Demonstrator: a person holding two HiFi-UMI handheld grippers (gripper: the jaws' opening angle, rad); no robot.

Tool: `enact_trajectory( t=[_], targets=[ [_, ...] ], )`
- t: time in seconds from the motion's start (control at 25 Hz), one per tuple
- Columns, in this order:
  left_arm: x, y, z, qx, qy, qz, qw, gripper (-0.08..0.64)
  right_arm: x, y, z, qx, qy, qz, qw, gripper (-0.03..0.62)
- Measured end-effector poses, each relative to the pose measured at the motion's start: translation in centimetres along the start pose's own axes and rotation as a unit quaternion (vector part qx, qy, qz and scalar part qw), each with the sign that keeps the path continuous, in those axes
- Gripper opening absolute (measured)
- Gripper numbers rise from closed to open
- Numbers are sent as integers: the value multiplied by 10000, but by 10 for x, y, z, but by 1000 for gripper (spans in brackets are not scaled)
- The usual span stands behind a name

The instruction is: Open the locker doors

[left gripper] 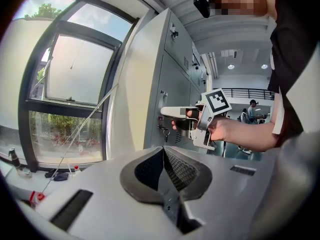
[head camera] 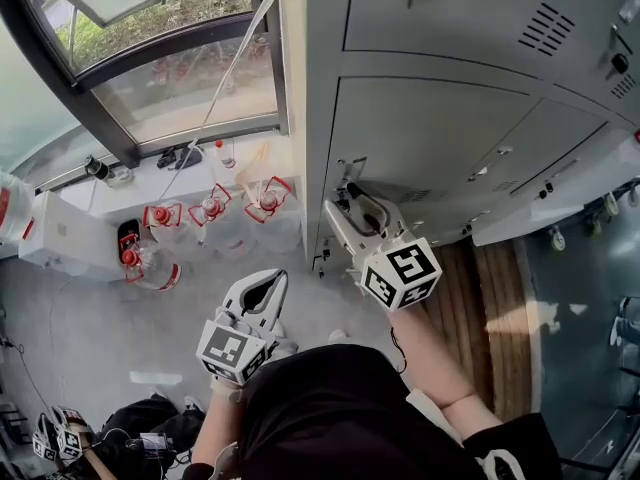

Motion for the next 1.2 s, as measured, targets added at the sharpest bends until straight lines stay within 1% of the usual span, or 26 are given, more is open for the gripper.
enact_trajectory(
  t=[0.08, 0.2, 0.32, 0.52, 0.72, 0.88, 1.04, 1.2],
  targets=[
    [-1, -1, -7, 18, -90, 20, 10000, 18, 7, 2, -3, -40, -36, -7, 10000, 195],
    [-4, 0, -19, -103, -59, -18, 9999, 18, 16, 6, -9, -107, -63, -11, 9999, 204],
    [-6, 2, -30, -116, -111, 18, 9999, 18, 20, 7, -13, -159, -195, 6, 9997, 210],
    [-9, -5, -46, -122, -310, -23, 9994, 18, 20, 5, -16, -28, -344, 114, 9993, 209],
    [-10, -6, -59, -195, -475, -68, 9987, 18, 20, 3, -19, 96, -428, 116, 9990, 209],
    [-11, -5, -68, -159, -656, -113, 9977, 18, 18, 4, -24, -17, -709, 83, 9975, 209],
    [-14, -6, -76, -146, -825, -177, 9963, 18, 11, 1, -28, 19, -983, 136, 9951, 204],
    [-18, -10, -85, -156, -1052, -228, 9941, 18, 1, -1, -32, 99, -1333, 250, 9907, 175]
  ],
)
Point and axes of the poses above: the fingertips, and each gripper's own axes: x forward along the fingers, z to its right, y out of its top, the point moved 10 cm from there along -x, backward along the fingers, and after that the axes turned 15 degrees about -y, right-handed, at the moved point
